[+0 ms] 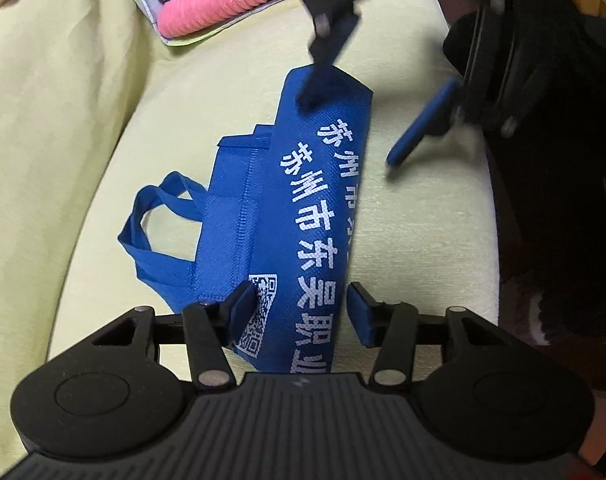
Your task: Fold shopping bag
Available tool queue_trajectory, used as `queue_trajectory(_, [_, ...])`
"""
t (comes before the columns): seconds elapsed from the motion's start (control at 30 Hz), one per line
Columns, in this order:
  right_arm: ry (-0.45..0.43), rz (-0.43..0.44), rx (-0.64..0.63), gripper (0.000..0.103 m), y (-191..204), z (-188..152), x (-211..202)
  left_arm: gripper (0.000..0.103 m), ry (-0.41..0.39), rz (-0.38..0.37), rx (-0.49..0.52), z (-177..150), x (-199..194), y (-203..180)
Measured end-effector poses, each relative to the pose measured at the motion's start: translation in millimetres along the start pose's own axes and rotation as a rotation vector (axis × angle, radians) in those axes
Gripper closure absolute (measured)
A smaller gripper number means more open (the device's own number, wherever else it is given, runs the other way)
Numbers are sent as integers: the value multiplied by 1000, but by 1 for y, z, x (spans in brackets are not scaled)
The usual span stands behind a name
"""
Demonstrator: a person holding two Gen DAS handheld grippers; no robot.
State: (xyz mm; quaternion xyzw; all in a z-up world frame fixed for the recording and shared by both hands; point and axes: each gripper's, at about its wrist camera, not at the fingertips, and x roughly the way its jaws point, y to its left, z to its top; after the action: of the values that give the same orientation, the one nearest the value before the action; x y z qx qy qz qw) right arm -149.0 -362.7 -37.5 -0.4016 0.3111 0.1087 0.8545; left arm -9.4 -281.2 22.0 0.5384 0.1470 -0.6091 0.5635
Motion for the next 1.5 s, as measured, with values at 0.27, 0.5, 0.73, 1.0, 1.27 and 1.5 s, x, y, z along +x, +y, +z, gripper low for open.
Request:
queue_trajectory(0.27, [32, 136, 304, 63, -43, 5, 33, 50, -13, -95, -118, 0, 3, 20])
queue_trajectory(0.5, [133, 362, 491, 103, -64, -1, 23, 50, -23, -207, -153, -10, -17, 19])
queue_trajectory(0.73, [47, 156, 111, 95, -22, -10, 18, 49, -22, -151, -168, -14, -2, 24])
queue_trajectory(1.0, [-128, -49, -226, 33, 5, -6, 9, 49, -14, -153, -143, -12, 0, 25])
queue_trajectory(1.27, [-8, 51, -183, 61, -12, 2, 54, 49, -44, -143, -177, -19, 6, 28])
queue_trajectory(1.5, [95, 225, 201, 65, -42, 13, 56, 54, -48, -224, -205, -21, -1, 28])
